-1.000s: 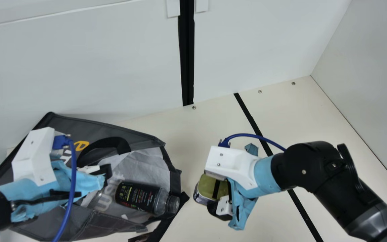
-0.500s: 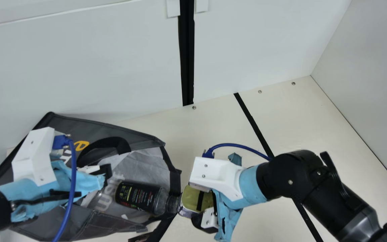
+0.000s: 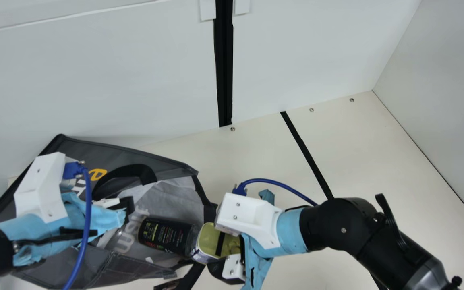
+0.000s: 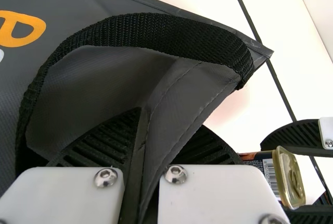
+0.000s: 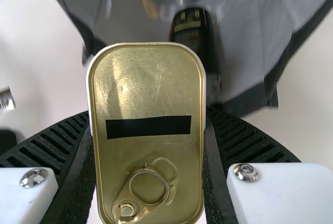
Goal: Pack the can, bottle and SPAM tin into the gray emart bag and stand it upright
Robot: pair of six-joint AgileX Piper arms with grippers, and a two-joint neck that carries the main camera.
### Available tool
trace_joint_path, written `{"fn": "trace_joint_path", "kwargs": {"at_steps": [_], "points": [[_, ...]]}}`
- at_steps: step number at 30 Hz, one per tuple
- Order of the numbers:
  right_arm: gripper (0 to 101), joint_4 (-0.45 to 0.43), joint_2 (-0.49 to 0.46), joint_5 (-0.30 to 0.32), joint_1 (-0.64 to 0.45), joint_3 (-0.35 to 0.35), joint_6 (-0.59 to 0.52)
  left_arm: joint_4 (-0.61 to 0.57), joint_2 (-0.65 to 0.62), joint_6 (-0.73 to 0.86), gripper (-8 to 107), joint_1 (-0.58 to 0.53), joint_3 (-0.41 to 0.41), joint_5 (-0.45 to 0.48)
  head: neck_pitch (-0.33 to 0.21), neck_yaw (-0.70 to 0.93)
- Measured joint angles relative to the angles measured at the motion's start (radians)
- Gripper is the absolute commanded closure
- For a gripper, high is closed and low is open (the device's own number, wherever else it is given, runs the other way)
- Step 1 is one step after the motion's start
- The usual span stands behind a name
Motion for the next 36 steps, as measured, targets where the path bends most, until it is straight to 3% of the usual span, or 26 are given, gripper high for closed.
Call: {"fn": "trace_joint_path", "kwargs": {"at_steps": [14,36], "points": [[101,0.134,0.041,-0.182,0.067,0.012,-0.07,0.0,0.0,0.0,107,0.0,0.0,0.0,0.0,0.0],[101,0.241,0.234,-0.318,0.139,-0.08,-0.107,0.0,0.0,0.0,107,0.0,0.0,0.0,0.0,0.0]]}}
